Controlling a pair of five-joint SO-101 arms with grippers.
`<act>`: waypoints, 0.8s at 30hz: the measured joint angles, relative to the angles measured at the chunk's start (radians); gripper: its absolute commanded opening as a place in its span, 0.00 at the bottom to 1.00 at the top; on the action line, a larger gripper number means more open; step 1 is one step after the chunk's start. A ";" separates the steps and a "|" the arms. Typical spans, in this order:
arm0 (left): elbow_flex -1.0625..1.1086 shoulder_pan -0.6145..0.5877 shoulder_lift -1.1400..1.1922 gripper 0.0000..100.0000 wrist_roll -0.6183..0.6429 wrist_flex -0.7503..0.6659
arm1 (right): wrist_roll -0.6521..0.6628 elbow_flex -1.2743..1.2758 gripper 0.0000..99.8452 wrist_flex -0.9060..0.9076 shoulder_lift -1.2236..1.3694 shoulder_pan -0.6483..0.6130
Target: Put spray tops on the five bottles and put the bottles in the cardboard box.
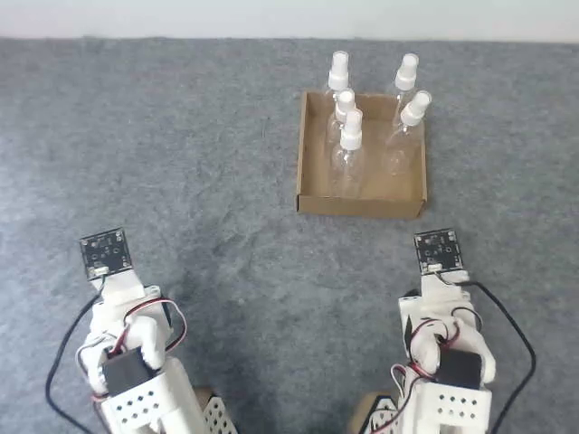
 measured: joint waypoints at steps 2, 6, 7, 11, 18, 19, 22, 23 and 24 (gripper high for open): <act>0.000 0.000 0.000 0.01 0.000 0.000 | 0.000 0.000 0.08 0.000 0.000 0.003; 0.000 0.000 0.000 0.01 0.000 0.000 | 0.000 0.000 0.08 0.000 0.000 -0.003; 0.000 0.000 0.000 0.01 0.000 0.000 | 0.000 0.000 0.08 0.000 0.000 -0.023; 0.000 0.000 0.000 0.01 0.000 0.000 | 0.000 0.000 0.08 0.000 0.000 -0.137; 0.000 0.000 0.000 0.01 0.000 0.000 | 0.000 0.000 0.08 0.000 0.000 -0.118; 0.000 0.000 0.000 0.01 0.000 0.000 | 0.000 0.000 0.08 0.000 0.000 -0.112; 0.000 0.000 0.000 0.01 0.000 0.000 | 0.000 0.000 0.08 0.000 0.000 -0.084; 0.000 0.000 0.000 0.01 0.000 0.000 | 0.000 0.000 0.08 0.000 0.000 -0.084; 0.000 0.000 0.000 0.01 0.000 0.000 | 0.000 0.000 0.08 0.000 0.000 -0.083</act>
